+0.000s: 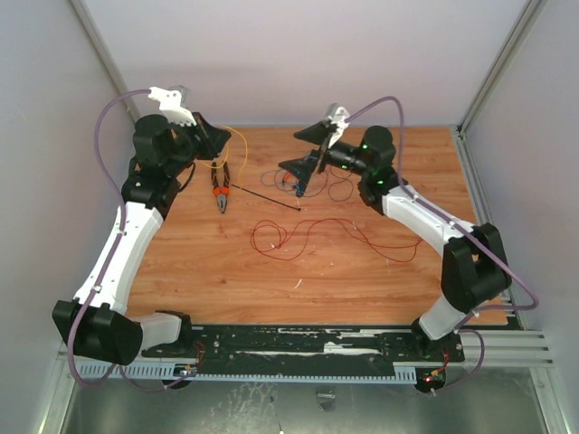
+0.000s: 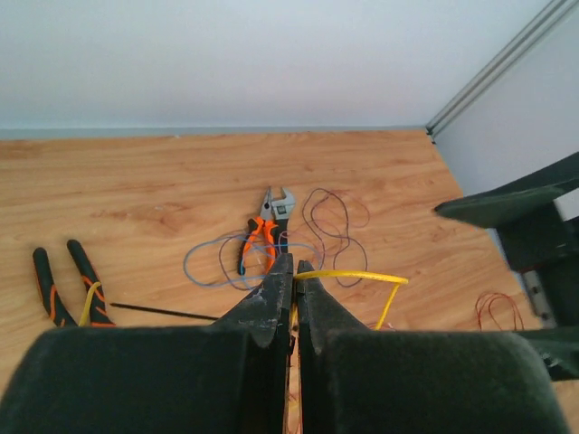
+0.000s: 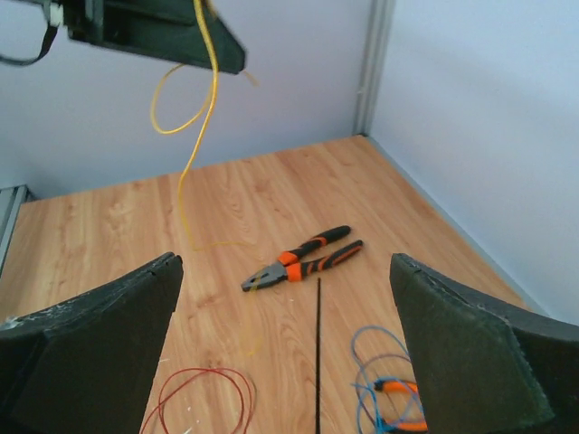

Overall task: Zip-tie the wires
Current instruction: Untie the cable at the center of the board, then straighten the cable at the center of the board.

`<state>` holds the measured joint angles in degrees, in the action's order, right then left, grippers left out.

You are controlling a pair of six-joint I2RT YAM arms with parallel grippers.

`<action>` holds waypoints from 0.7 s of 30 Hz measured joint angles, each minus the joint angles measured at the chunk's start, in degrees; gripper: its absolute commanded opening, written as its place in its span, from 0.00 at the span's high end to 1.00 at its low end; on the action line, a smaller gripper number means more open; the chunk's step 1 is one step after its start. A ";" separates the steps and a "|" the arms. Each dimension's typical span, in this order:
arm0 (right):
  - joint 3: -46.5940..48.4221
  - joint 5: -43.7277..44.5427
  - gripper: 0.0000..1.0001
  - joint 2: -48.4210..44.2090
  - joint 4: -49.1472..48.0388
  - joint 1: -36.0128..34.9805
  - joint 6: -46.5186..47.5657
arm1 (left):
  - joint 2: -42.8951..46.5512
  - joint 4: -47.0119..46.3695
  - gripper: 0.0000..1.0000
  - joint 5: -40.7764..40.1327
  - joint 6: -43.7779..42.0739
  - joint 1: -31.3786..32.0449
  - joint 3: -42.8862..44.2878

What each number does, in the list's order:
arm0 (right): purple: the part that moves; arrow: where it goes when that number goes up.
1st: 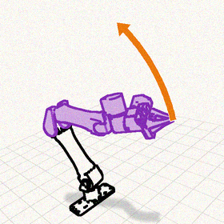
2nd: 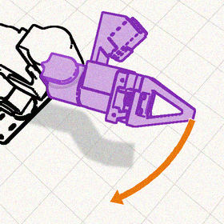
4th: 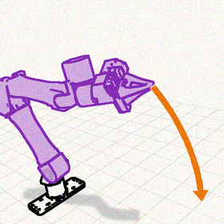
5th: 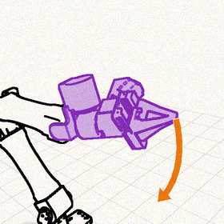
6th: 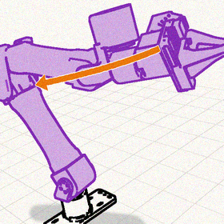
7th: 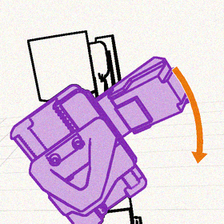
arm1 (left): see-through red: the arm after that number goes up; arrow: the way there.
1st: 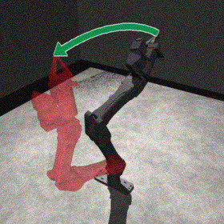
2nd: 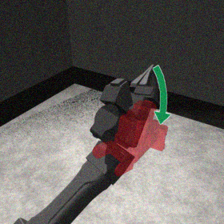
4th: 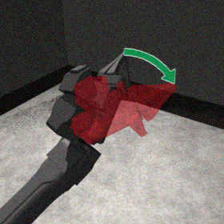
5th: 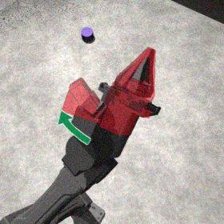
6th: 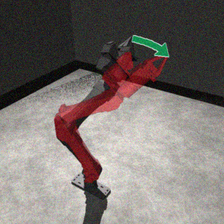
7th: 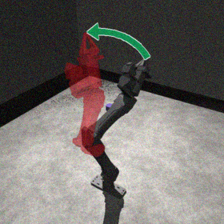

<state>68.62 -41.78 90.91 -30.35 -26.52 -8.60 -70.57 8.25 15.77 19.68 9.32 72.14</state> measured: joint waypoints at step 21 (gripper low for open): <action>3.30 -2.99 0.01 17.33 -11.23 -14.60 5.18 | 2.80 0.87 1.00 3.02 1.60 -0.11 5.68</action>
<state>71.92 -44.77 108.25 -41.58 -41.12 -3.42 -67.77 9.13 18.79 21.28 9.21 77.82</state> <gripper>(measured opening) 0.992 0.037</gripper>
